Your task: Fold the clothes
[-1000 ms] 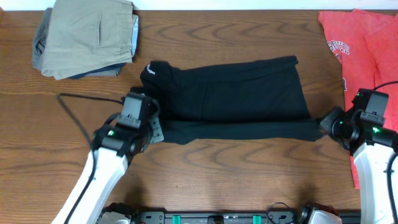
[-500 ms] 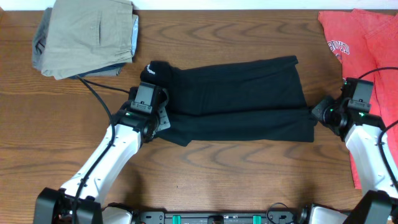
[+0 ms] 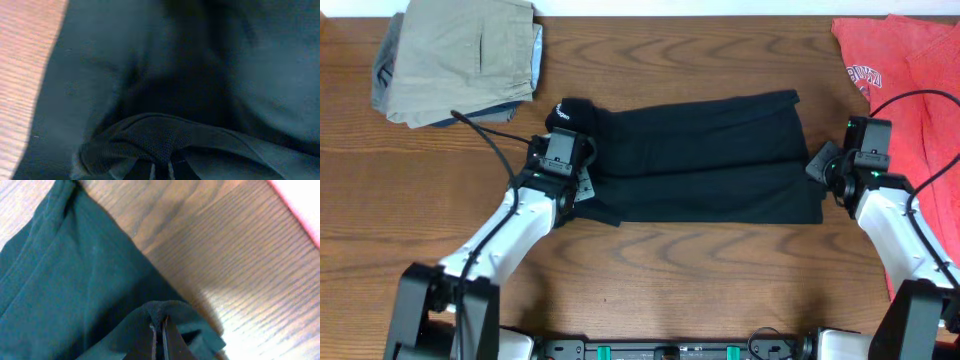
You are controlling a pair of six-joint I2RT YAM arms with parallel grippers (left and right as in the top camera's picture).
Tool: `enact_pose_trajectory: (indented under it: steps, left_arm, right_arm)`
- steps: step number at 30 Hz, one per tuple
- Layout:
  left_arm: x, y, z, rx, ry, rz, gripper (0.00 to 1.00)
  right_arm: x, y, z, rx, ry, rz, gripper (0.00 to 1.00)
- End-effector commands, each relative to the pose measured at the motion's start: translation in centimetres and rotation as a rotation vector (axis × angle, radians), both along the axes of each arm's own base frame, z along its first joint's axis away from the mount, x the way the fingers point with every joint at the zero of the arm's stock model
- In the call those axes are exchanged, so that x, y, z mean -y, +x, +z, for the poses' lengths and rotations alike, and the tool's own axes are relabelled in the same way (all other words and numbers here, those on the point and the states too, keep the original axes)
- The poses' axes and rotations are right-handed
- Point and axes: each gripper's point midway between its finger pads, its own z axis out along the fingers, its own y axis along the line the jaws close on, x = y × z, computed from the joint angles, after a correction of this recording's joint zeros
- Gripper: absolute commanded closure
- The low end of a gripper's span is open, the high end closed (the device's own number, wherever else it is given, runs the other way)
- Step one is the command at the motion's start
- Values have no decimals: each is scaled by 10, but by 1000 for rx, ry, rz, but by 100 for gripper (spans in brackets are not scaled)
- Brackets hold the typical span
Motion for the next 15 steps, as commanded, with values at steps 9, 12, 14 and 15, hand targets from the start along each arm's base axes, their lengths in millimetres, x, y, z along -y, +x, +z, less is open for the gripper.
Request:
enact_pose_trajectory:
  steps: [9,12,14,15]
  left_arm:
    - [-41,7,-11,4,153,113,89]
    - [-42,9,-10,11,151,119,87]
    - [-41,10,-9,18,148,119,86]
    - [-41,11,-9,23,146,120,86]
  right_arm:
    - [17,10,6,33,-75,-57,98]
    - [17,10,0,16,-73,-57,99]
    - [17,9,-5,5,-72,-56,99]
    - [17,9,-6,1,-71,-56,99]
